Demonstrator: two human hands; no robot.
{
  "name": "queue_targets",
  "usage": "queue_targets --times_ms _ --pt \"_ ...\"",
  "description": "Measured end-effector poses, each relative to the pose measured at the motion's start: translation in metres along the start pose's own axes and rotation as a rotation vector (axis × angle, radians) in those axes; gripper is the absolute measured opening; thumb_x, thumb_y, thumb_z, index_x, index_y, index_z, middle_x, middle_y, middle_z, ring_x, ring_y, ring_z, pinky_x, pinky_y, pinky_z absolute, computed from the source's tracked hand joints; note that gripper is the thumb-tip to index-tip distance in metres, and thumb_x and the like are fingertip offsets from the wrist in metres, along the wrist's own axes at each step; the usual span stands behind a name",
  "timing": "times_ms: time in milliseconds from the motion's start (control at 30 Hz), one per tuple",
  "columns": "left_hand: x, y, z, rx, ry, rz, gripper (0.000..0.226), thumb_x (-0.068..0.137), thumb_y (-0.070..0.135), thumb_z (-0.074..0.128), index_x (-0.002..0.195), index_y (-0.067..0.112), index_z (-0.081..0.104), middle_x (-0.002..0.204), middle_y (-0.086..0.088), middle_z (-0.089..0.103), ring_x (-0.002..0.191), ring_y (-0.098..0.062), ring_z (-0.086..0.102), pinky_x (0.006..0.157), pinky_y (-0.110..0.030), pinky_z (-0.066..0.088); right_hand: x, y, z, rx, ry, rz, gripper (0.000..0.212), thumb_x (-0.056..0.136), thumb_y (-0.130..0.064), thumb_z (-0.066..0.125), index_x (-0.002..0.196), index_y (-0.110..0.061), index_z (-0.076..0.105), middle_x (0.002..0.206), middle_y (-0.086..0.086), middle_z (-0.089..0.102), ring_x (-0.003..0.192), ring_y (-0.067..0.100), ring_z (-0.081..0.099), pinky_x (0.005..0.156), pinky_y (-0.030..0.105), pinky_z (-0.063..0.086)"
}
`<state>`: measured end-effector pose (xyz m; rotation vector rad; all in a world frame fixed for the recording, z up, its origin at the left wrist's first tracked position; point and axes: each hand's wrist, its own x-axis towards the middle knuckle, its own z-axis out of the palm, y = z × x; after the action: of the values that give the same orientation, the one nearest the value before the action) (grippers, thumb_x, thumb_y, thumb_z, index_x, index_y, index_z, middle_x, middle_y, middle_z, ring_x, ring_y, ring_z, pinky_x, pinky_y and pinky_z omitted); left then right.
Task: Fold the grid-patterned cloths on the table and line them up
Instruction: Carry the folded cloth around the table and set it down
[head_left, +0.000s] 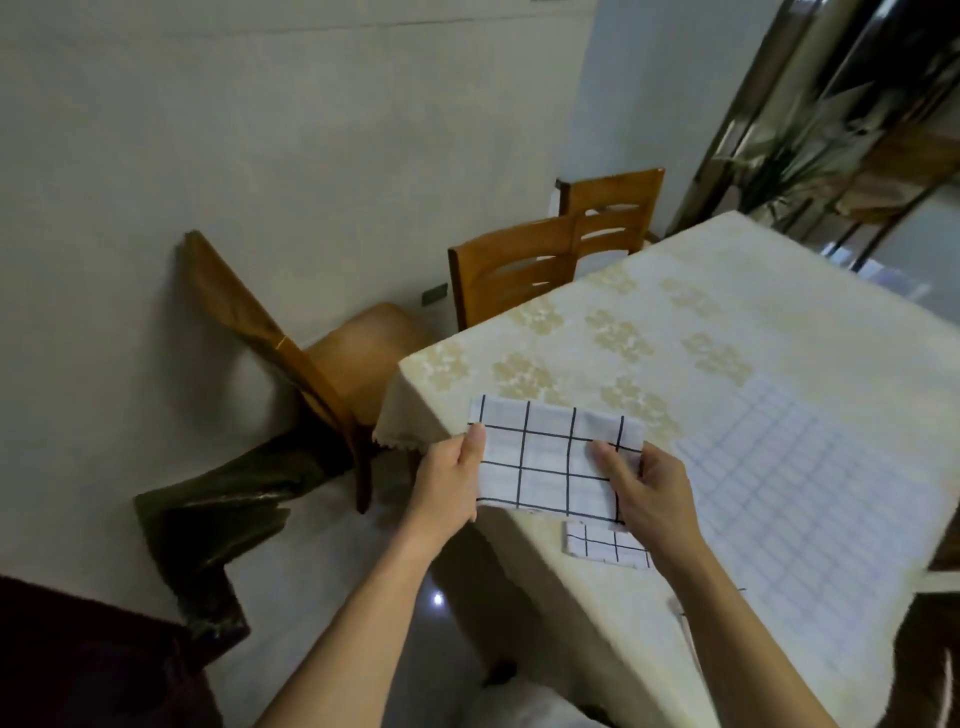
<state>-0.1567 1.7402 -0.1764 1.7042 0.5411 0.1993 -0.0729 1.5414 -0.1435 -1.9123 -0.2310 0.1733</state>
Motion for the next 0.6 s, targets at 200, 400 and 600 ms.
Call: queue_targets --times_ms 200,400,600 --pt "0.072 -0.006 0.012 -0.017 -0.098 -0.083 0.046 0.107 0.046 0.034 0.106 0.012 0.066 0.075 -0.012 0.051 0.048 -0.009 0.046 0.042 -0.021 0.039 0.056 0.032 0.01 -0.039 -0.039 0.104 0.047 0.094 -0.035 0.066 0.061 -0.015 0.038 0.051 -0.009 0.032 0.048 0.009 0.033 0.049 0.021 0.028" --pt "0.144 -0.011 0.028 0.091 -0.223 -0.166 0.034 0.106 0.043 0.043 0.115 0.022 0.068 0.084 0.007 0.075 0.07 -0.012 0.071 0.055 -0.031 0.058 0.127 0.074 0.017 -0.058 -0.034 0.173 0.041 0.096 -0.031 0.062 0.063 -0.014 0.047 0.054 -0.009 0.041 0.05 0.006 0.037 0.05 0.022 0.03" --pt "0.204 -0.035 0.063 0.174 -0.333 -0.288 0.016 0.103 0.025 0.059 0.115 0.023 0.069 0.104 -0.002 0.076 0.09 -0.021 0.072 0.067 -0.038 0.062 0.181 0.117 0.02 -0.132 0.118 0.233 0.047 0.094 -0.031 0.066 0.061 -0.019 0.035 0.055 -0.006 0.033 0.051 0.011 0.032 0.052 0.031 0.026"
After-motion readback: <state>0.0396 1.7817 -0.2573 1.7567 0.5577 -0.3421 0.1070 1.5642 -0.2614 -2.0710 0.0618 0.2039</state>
